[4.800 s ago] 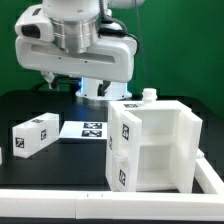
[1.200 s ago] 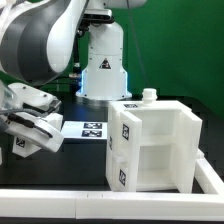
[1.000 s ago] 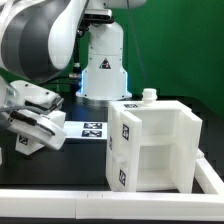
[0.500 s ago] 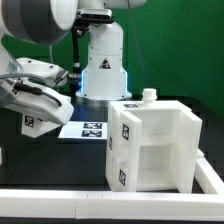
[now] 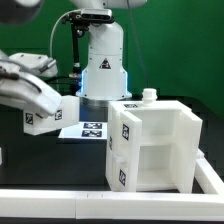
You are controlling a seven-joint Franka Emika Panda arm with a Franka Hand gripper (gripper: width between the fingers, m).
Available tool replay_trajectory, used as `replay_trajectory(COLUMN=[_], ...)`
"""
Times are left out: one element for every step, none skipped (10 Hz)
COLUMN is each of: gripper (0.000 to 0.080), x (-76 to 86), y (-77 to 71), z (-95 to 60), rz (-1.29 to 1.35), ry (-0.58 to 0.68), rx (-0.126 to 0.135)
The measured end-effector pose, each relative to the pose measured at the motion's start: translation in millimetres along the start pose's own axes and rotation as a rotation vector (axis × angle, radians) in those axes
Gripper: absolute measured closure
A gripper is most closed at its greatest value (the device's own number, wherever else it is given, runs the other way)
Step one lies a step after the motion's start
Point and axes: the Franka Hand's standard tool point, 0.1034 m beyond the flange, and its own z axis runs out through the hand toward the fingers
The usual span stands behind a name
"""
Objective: Assemble cabinet
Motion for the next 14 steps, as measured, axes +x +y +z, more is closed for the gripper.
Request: replay_trajectory(gripper=[0.0514, 0.0512, 0.0512, 0.0512, 0.0512, 0.0512, 0.0512, 0.0512, 0.0512, 0.0512, 0.0512, 0.0512, 0.0512, 0.0512], x=[-3.7, -1.4, 1.2, 9.3, 18.8, 19.8, 23.8, 33.8, 38.0, 38.3, 40.4, 42.9, 44.7, 46.3], y=[4.0, 8.2, 10.7, 12.3, 7.3, -0.2, -3.1, -7.1, -11.6, -7.0, 0.8, 4.0, 9.3, 13.7], z=[-1.5, -1.3, -3.1, -1.8, 7.4, 16.6, 21.8, 22.9, 22.2, 22.6, 22.0, 20.6, 20.7, 22.0], rz=[0.006, 0.022, 0.035, 0.054, 0.091, 0.122, 0.147, 0.160, 0.159, 0.147, 0.159, 0.151, 0.155, 0.156], ry=[0.023, 0.018, 0.018, 0.055, 0.134, 0.166, 0.191, 0.251, 0.296, 0.299, 0.302, 0.317, 0.328, 0.342], rx=[0.033, 0.084, 0.151, 0.205, 0.262, 0.327, 0.363, 0.367, 0.388, 0.452, 0.485, 0.547, 0.598, 0.623])
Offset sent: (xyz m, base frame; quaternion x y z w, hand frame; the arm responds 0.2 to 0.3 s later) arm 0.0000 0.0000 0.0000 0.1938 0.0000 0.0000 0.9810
